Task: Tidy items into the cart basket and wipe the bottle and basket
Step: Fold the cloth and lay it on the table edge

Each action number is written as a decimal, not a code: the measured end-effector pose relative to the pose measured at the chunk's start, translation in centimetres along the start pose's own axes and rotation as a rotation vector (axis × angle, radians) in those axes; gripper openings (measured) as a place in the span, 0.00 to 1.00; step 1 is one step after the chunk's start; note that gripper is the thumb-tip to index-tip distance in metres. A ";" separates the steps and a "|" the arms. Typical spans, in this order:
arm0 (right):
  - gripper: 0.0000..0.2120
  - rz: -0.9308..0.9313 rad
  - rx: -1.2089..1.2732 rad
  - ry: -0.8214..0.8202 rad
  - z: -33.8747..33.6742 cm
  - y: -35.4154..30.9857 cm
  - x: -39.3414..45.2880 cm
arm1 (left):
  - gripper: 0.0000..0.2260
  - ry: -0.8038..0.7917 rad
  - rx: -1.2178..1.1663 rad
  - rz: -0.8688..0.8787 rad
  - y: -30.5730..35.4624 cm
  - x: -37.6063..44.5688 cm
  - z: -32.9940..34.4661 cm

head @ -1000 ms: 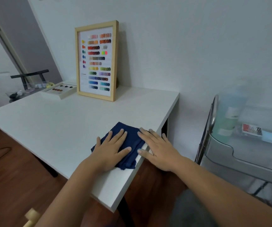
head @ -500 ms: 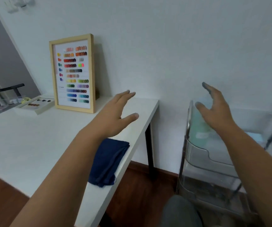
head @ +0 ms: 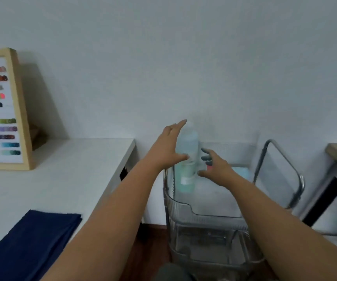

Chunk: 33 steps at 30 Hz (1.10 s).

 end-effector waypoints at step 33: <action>0.43 0.033 -0.001 -0.089 0.6 1.1 9.6 | 0.46 0.048 -0.014 0.041 -3.7 10.1 1.5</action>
Point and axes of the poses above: each hand's wrist, its own x-axis towards the middle knuckle, its own z-axis out of the palm, y = z × x, the point moved 3 cm from there along x, towards the middle knuckle, and after that the axes turned 13 degrees about -y, right-handed, at the moved point
